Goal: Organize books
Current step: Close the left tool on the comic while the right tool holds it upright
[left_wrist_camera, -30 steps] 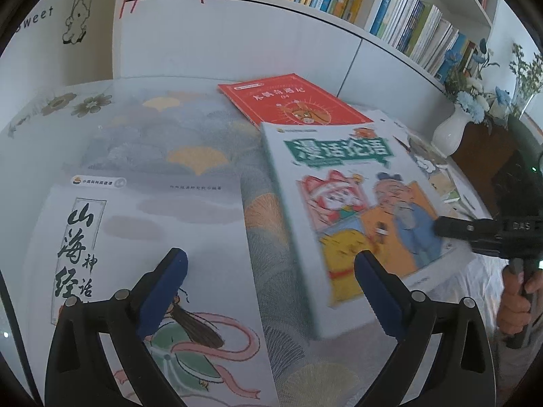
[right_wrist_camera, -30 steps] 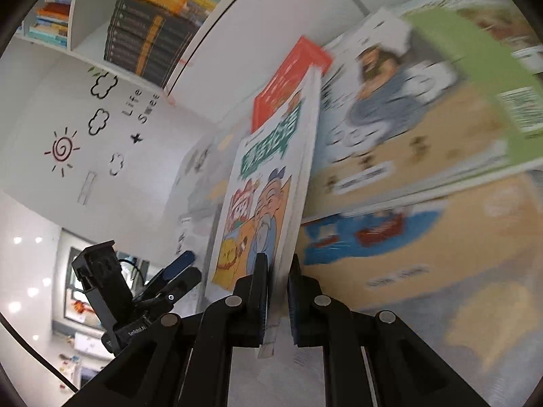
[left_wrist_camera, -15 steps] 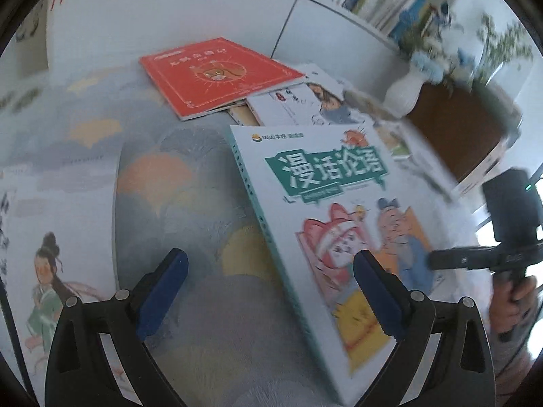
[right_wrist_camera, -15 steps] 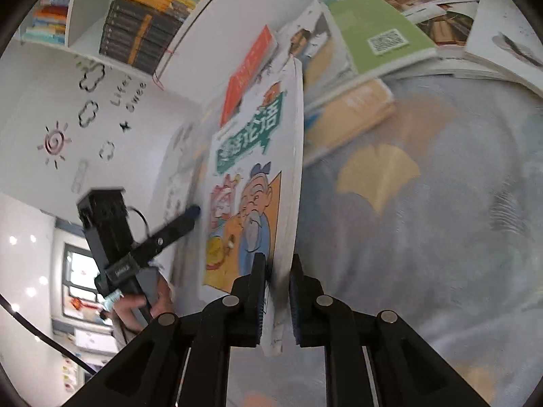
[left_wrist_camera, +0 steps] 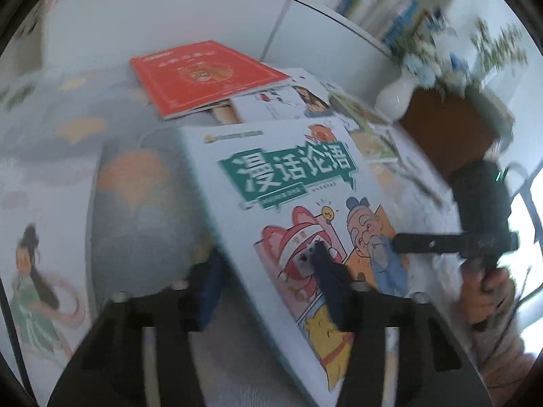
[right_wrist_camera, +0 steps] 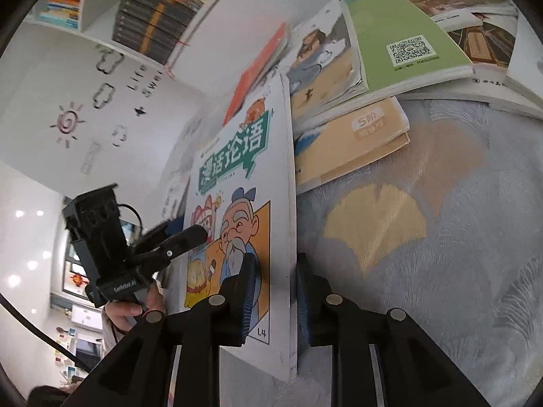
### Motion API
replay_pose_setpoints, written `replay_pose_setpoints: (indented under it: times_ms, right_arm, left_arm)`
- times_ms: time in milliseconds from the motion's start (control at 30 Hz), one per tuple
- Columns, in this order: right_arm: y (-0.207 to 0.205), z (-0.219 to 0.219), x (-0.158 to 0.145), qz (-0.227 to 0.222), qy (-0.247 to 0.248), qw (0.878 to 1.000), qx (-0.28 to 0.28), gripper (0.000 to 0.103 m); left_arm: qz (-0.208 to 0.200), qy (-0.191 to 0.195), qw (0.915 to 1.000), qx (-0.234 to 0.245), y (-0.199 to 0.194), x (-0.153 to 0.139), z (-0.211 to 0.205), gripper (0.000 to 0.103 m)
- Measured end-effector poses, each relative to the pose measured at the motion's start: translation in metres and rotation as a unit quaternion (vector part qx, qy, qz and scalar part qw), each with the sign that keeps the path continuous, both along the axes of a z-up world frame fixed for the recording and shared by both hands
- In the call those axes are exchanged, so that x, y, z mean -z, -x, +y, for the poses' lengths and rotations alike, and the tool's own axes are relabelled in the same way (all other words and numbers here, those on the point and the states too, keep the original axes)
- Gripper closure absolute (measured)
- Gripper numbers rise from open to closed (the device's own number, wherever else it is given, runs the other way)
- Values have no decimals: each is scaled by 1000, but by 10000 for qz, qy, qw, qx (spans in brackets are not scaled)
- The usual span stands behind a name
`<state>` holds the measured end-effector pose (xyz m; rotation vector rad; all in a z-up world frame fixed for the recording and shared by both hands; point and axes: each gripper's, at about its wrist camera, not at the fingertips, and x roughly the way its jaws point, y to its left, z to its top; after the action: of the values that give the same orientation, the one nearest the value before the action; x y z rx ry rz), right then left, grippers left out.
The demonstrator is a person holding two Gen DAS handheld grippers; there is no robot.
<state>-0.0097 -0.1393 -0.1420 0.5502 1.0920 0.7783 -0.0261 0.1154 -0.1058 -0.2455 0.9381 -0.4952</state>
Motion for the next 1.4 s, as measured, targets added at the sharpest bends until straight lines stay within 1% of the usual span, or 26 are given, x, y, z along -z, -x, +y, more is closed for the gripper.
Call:
replay_pose_setpoints:
  times_ms: [33,67,100,233,300,400,467,500,633,700,767,867,933,967,1067,1133,1200,1333,1400]
  right_arm:
    - [0,0,0,-30,-5,10000,2,84]
    - [3,2,-2,-132,59,9999,-12,84]
    - [5,4,-4,-223,143,9996,2,84]
    - [8,10,-6,-289,177,9994,40,84]
    - [9,11,-6,-291,152,9994,65,84]
    - [12,14,-9,-490,307,9983,61,84]
    - [16,22,-15,-707,516,9962,24,84]
    - [16,22,-14,-749,523,9958,17,84]
    - [14,18,-11,-710,399,9967,10,84]
    - [18,16,-12,-794,467,9957,35,84]
    - [26,23,-18,-1091,753,9911,64,84]
    - [36,34,-28,-1526,1085,9823,85,84]
    - [41,37,-34,-1741,1149,9780,83,84]
    - [45,39,-39,-1908,1129,9751,74,84]
    - [60,45,-57,-2360,1068,9658,-71,85]
    - [68,51,-65,-2567,1193,9590,-141,85]
    - [70,53,-66,-2611,1232,9572,-190,85]
    - [62,49,-61,-2375,1016,9659,-166,85]
    - [61,48,-60,-2313,952,9681,-146,85]
  left_arm:
    - [120,223,9997,-72,1,1,8,73]
    - [151,294,9994,-124,2,1,11,76]
    - [133,258,9995,-157,3,1,9,77]
    - [-184,-194,9995,-137,9,-8,-4,77]
    - [-221,-216,9994,-122,10,-9,-4,77]
    - [-75,-27,9999,-121,7,-1,3,76]
    - [58,210,9997,-136,4,4,10,76]
    - [59,223,9996,-141,5,5,11,76]
    - [-175,-219,9995,-126,11,2,0,74]
    - [-255,-402,9987,-173,13,1,-3,71]
    - [-284,-466,9983,-183,13,0,-4,71]
    - [-264,-448,9984,-200,13,-1,-1,71]
    - [-140,-344,9992,-161,12,-2,2,72]
    - [-85,-290,9994,-142,12,-3,4,74]
    - [-47,-294,9995,-50,14,-5,4,74]
    - [-45,-288,9996,5,15,-6,3,74]
    - [-23,-256,9997,36,15,-7,4,74]
    - [48,40,10000,33,14,-8,10,74]
    - [31,154,9999,20,14,-11,14,74]
